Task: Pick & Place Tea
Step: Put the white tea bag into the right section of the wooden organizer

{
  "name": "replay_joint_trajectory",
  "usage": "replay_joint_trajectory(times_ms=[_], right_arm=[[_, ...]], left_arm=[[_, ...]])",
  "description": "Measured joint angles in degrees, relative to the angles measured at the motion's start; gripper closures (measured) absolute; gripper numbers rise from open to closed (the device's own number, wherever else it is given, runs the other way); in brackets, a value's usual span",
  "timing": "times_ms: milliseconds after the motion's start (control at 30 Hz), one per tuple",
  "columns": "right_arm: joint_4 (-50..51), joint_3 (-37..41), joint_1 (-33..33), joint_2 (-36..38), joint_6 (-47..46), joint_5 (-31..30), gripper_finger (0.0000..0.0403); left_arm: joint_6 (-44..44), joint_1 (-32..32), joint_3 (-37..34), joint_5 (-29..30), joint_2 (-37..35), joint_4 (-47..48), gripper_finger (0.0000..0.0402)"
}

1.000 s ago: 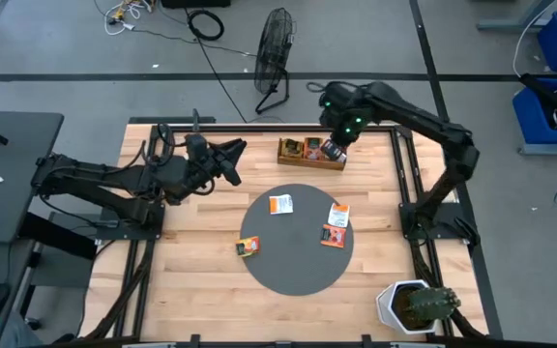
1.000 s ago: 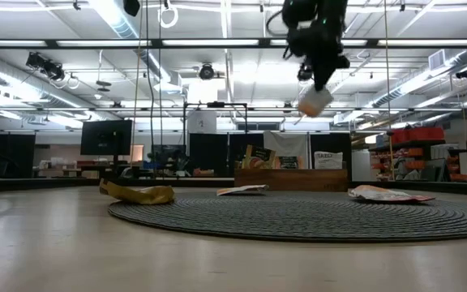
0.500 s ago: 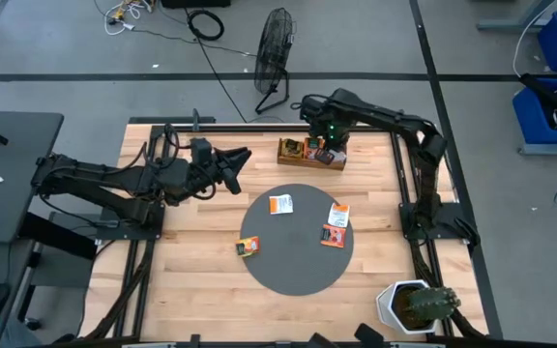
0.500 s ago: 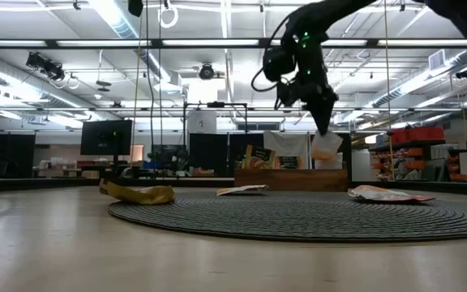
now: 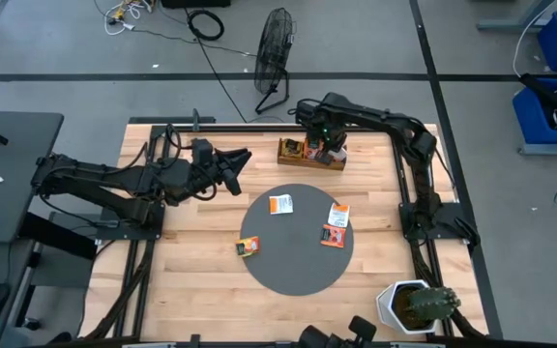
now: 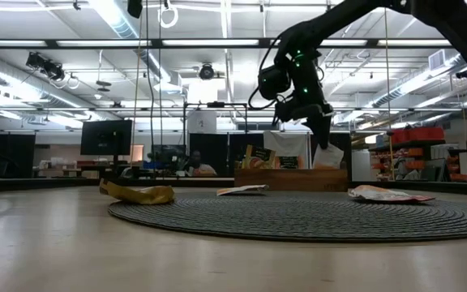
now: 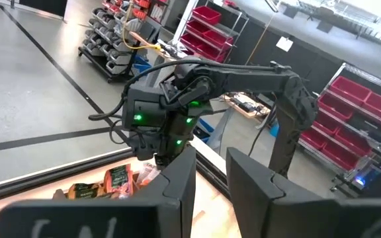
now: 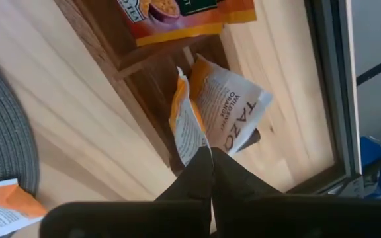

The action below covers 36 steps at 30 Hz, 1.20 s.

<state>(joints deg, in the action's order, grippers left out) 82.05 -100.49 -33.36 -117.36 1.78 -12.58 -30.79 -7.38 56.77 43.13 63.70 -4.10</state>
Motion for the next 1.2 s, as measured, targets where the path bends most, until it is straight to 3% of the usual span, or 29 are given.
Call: replay_joint_trajectory(times_ms=[433, 600, 767, 1067, 1200], right_arm=[[-2.35, 0.00, -1.17, -0.97, 2.15, 1.30, 0.0402], [-3.31, 0.00, -1.18, -1.07, 3.65, -0.98, 0.0381], [-3.09, 0.00, -1.16, -1.03, 3.29, -1.48, 0.0330], [-2.96, 0.02, -0.22, 3.33, 0.86, -1.04, 0.0202], [-7.74, -0.02, 2.68, 10.82, -7.04, 6.52, 0.0172]], left_arm=[[0.00, 0.02, 0.00, 0.00, 0.00, 0.11, 0.0314], [-0.02, 0.02, 0.00, 0.00, 0.00, 0.17, 0.0314], [-3.32, 0.02, -0.02, -0.11, 0.00, 3.17, 0.0314], [-12.42, 0.14, -0.02, -0.87, 0.00, 12.58, 0.0314], [-15.64, 0.80, -0.02, -2.97, 0.00, 16.87, 0.0314]])
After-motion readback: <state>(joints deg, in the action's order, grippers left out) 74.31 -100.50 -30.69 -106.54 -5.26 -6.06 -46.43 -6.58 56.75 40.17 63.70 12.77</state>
